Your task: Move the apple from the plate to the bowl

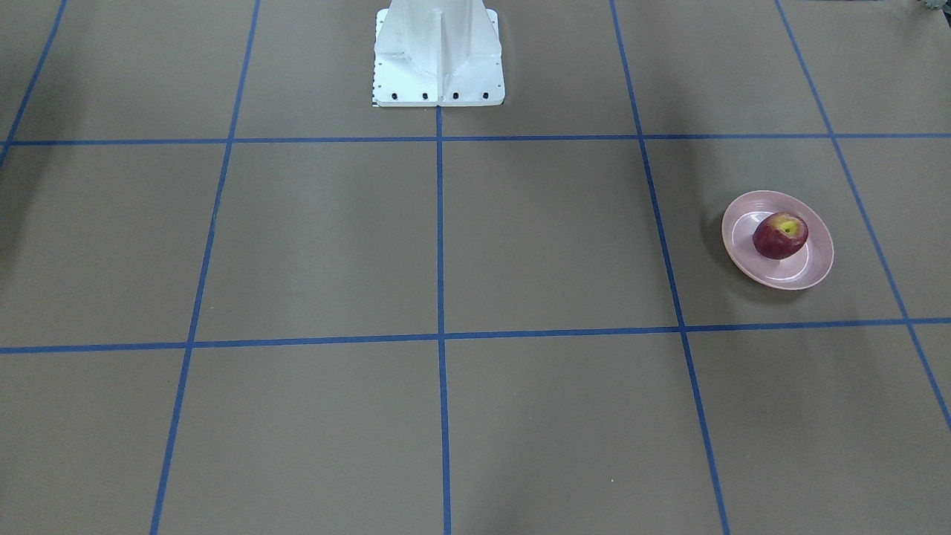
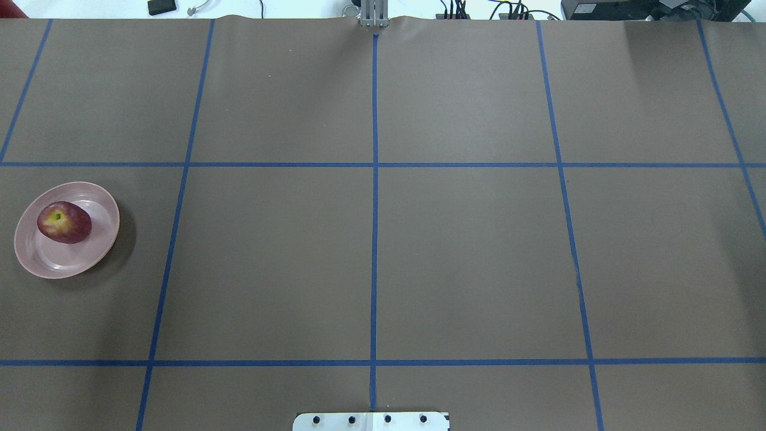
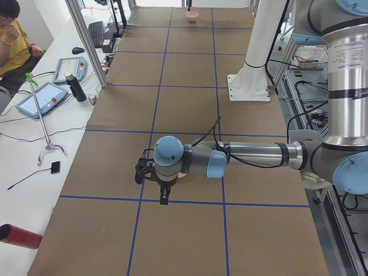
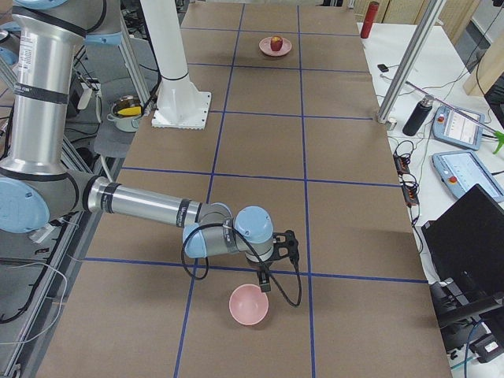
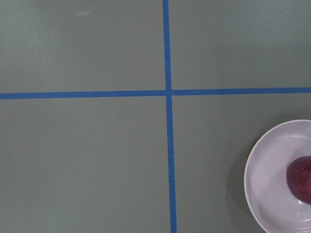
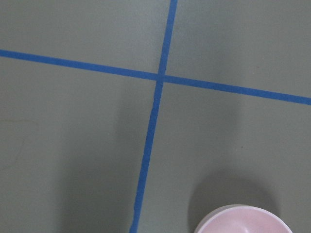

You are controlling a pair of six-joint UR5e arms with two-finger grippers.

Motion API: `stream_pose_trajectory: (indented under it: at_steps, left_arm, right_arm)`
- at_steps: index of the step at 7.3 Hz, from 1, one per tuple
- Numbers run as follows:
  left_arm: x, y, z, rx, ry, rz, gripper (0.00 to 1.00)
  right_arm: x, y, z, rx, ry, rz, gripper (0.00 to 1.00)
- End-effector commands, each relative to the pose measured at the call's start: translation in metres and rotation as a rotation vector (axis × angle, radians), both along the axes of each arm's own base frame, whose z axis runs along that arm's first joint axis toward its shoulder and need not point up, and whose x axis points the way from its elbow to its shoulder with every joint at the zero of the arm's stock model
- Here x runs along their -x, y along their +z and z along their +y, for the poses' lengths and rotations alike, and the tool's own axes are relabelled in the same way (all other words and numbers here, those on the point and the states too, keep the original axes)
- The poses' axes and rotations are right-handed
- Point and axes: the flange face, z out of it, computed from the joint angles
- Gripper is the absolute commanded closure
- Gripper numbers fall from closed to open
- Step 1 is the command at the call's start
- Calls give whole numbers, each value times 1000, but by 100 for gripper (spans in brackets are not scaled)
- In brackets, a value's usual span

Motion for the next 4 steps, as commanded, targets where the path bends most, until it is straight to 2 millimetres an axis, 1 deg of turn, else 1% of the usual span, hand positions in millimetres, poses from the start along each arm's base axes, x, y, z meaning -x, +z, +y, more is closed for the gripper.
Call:
stream_pose_trajectory:
  at_steps: [1, 2, 3, 4]
  left_arm:
    - [0, 0, 0, -12, 0, -2, 2]
    - [0, 0, 0, -28, 0, -2, 2]
    - [1, 0, 0, -28, -1, -2, 2]
    - [0, -1, 0, -29, 0, -2, 2]
  right_arm:
    - [-21, 53, 17, 5, -28, -46, 0]
    - [-31, 73, 20, 15, -33, -51, 0]
    - [-40, 97, 15, 38, -31, -53, 0]
    - [-40, 109, 13, 64, -28, -53, 0]
